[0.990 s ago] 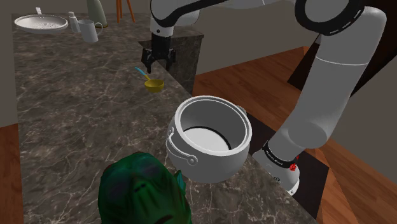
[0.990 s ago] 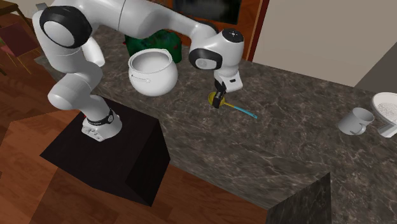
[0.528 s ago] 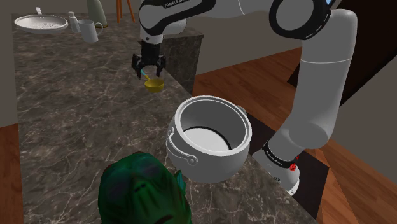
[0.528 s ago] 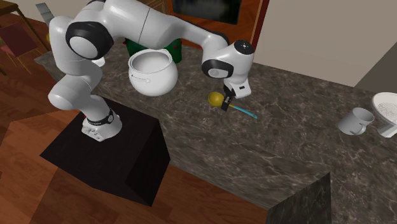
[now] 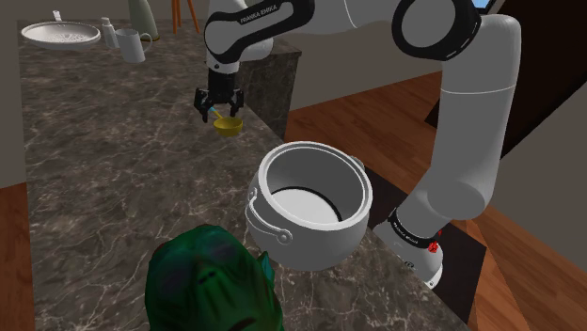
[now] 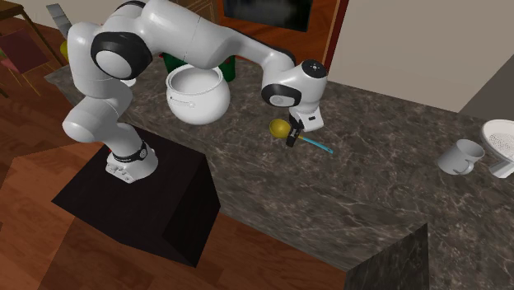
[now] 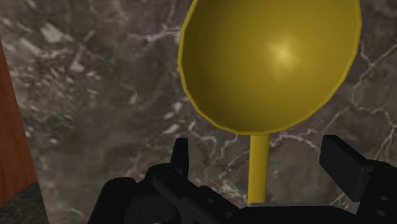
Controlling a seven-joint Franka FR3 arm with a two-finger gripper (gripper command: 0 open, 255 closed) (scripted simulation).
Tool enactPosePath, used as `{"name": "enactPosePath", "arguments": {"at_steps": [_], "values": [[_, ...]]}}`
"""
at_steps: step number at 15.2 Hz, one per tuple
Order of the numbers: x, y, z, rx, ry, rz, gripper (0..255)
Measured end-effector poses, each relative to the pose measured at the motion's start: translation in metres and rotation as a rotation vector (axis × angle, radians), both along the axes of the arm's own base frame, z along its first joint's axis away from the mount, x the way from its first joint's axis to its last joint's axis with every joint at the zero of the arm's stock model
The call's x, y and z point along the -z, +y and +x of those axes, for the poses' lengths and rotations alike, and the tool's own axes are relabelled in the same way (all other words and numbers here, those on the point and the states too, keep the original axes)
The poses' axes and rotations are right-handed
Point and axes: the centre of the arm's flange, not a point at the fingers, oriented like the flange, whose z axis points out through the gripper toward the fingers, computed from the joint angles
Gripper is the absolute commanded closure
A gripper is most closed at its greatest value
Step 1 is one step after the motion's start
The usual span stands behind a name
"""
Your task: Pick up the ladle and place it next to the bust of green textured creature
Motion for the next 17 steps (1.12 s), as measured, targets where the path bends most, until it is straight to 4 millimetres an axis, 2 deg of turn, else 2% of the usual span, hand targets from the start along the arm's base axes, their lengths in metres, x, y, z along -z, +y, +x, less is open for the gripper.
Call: {"name": "enactPosePath", "arguments": {"at_steps": [2, 3, 13, 17], "values": [[0.0, 0.0, 0.0, 0.0, 0.0, 0.0, 0], [0.0, 0.0, 0.0, 0.0, 0.0, 0.0, 255], [0.0, 0.0, 0.0, 0.0, -0.001, 0.001, 255], [-0.016, 0.0, 0.0, 0.0, 0.0, 0.0, 255]]}}
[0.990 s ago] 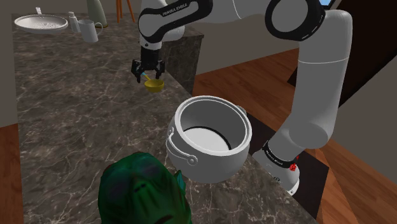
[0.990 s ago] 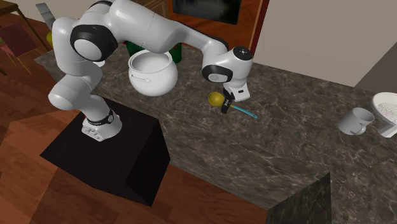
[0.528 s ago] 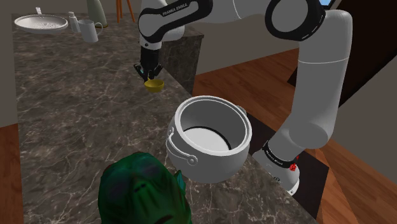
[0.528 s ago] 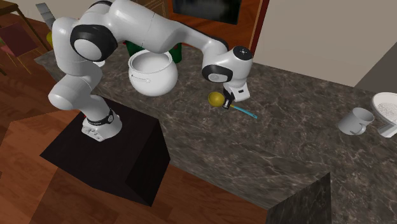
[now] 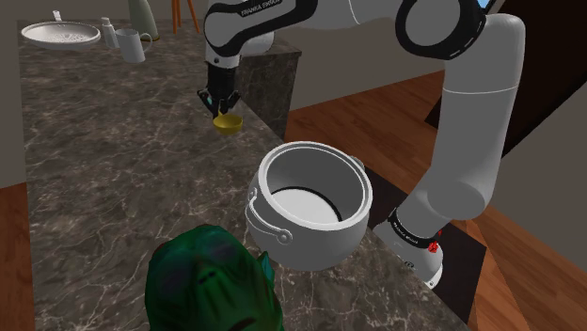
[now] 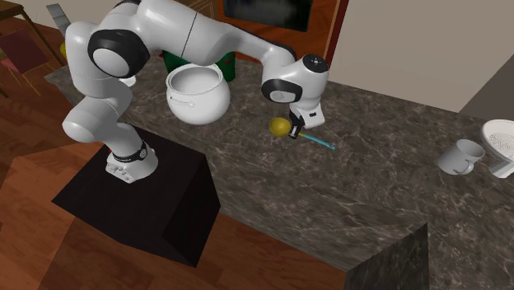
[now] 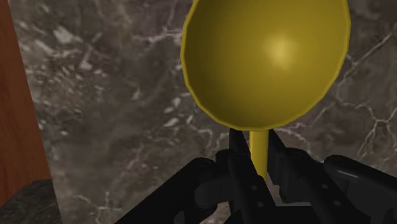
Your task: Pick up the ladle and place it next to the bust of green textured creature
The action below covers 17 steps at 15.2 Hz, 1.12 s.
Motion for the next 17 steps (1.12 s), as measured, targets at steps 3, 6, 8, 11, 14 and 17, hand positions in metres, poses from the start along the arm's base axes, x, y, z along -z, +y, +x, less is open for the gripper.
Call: {"name": "enactPosePath", "arguments": {"at_steps": [3, 6, 8, 11, 14, 17], "values": [[-0.016, 0.0, 0.0, 0.0, 0.0, 0.0, 255], [-0.031, 0.0, 0.001, 0.0, 0.0, 0.0, 255], [-0.042, 0.001, 0.001, 0.0, 0.0, 0.0, 255], [-0.059, 0.0, 0.001, 0.0, 0.0, 0.0, 255], [-0.075, 0.0, 0.0, 0.0, 0.0, 0.0, 255], [-0.09, 0.0, -0.001, 0.0, 0.0, 0.0, 255]]}}
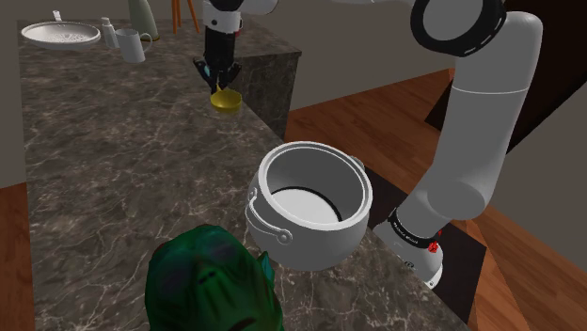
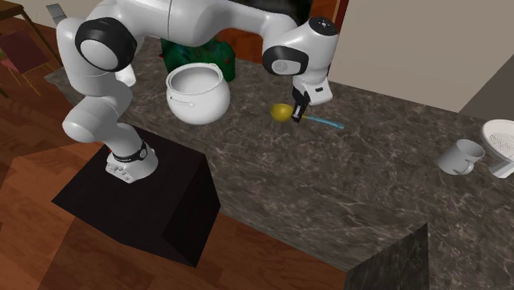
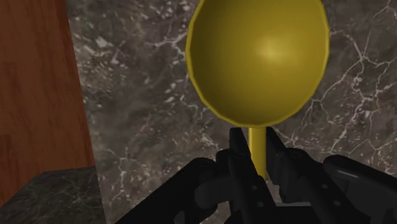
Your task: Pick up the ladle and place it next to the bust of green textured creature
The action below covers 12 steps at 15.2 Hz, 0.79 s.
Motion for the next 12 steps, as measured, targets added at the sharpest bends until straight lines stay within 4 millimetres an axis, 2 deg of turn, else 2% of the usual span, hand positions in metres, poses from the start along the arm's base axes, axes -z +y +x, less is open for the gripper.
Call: {"name": "enactPosePath", "arguments": {"at_steps": [12], "values": [[-0.063, -0.001, 0.002, 0.0, 0.0, 0.0, 255]]}}
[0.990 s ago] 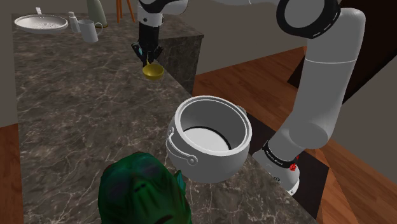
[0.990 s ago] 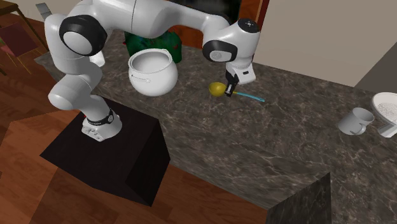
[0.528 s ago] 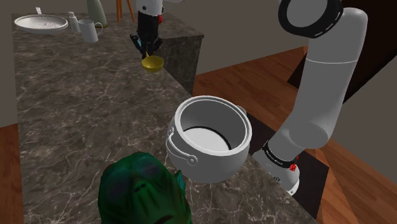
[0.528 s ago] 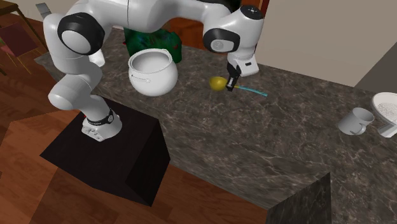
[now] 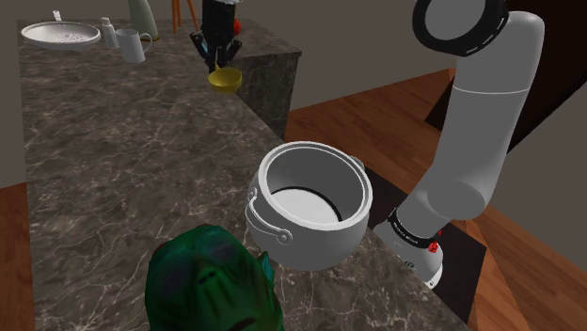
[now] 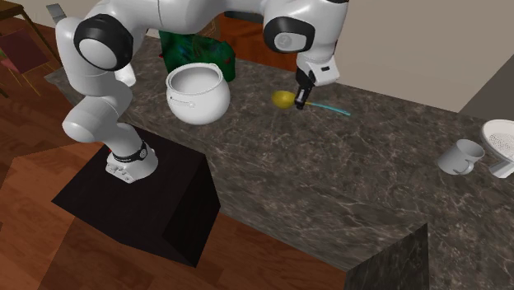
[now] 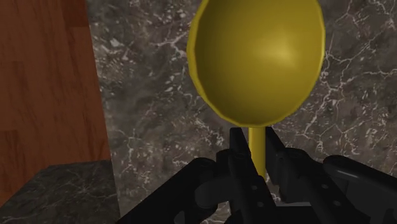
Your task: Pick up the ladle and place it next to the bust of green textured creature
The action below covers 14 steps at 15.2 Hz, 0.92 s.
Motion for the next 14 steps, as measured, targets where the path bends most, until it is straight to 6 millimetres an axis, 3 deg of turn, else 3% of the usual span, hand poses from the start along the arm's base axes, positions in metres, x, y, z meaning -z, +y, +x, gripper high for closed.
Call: {"name": "enactPosePath", "arguments": {"at_steps": [14], "values": [[-0.074, 0.001, 0.001, 0.0, 0.0, 0.0, 255]]}}
